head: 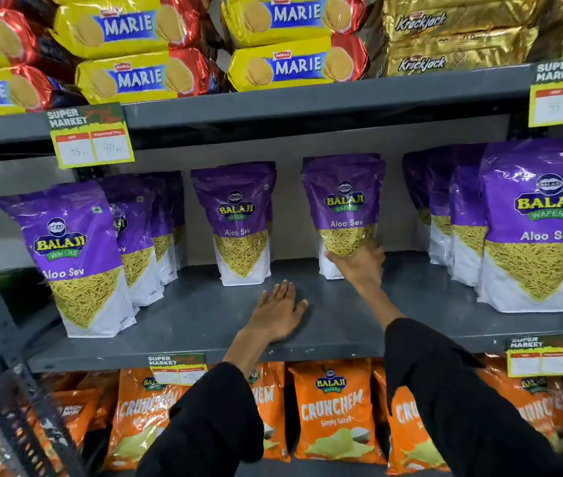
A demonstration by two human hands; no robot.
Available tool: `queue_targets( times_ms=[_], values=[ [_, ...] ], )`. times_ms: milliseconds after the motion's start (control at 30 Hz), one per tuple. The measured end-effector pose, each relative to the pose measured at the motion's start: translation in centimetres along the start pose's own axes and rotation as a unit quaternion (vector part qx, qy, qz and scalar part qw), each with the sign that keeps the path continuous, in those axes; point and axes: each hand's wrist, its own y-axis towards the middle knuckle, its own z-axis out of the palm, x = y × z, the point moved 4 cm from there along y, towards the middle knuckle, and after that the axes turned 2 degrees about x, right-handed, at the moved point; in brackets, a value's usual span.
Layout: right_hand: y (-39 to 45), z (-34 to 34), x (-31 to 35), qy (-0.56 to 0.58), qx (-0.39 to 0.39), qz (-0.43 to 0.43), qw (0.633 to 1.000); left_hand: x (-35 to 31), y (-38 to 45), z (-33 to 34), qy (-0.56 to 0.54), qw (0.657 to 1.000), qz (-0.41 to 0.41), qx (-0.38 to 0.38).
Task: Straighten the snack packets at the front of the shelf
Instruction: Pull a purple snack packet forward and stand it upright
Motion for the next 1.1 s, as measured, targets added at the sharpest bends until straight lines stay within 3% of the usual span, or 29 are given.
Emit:
queue_targets(
  times_ms=[467,1100],
  values=[
    [1.4,2.7,0.2,-0.015,-0.052,0.011,0.998,0.4,0.7,0.8,0.013,1.000,0.008,0.007],
    [-3.4,-0.6,0.7,-0.029,-0.053,-0.011,0.998,0.4,0.7,0.9,0.019,1.000,0.006,0.014]
  ],
)
